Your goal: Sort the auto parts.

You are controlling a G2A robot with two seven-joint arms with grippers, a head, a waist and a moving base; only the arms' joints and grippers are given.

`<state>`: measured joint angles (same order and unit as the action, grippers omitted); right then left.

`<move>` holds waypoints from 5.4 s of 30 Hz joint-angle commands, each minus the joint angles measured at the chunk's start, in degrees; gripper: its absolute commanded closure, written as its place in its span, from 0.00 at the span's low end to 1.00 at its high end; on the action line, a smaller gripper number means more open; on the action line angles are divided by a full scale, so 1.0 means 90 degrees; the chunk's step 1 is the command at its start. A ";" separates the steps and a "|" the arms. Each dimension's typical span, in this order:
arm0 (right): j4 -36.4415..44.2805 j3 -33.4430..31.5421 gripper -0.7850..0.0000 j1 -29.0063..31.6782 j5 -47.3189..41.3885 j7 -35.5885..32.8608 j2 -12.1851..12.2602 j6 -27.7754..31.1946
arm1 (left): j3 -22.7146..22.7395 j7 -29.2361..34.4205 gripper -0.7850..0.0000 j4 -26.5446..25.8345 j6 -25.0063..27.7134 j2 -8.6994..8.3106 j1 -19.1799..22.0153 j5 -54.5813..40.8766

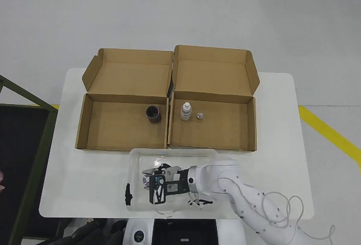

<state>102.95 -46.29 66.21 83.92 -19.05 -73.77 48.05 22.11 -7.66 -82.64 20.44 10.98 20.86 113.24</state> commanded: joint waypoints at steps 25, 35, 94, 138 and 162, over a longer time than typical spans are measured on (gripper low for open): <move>0.0855 -0.1155 1.00 0.0138 -0.1461 0.0249 0.0228 -0.0198 | 0.0000 0.0000 0.00 0.0000 0.0000 0.0000 0.0000 0.0000; 0.0644 -0.1227 1.00 0.0047 -0.1985 0.0384 0.0249 -0.0236 | 0.0000 0.0000 0.00 0.0000 0.0000 0.0000 0.0000 0.0000; -0.3359 0.1629 1.00 -0.3637 -0.1448 -0.1133 -0.1128 -0.1564 | 0.0000 0.0000 0.00 0.0000 0.0000 0.0000 0.0000 0.0000; -0.3342 0.1462 0.56 -0.3684 -0.0894 -0.1214 -0.1516 -0.1283 | 0.0000 0.0000 0.00 0.0000 0.0000 0.0000 0.0000 0.0000; -0.0504 -0.0448 0.46 -0.1720 -0.1099 -0.1114 -0.0864 -0.1028 | 0.0000 0.0000 0.00 0.0000 0.0000 0.0000 0.0000 0.0000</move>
<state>97.49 -49.36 49.63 74.04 -29.25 -81.84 38.61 22.11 -7.66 -82.64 20.44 10.98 20.86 113.24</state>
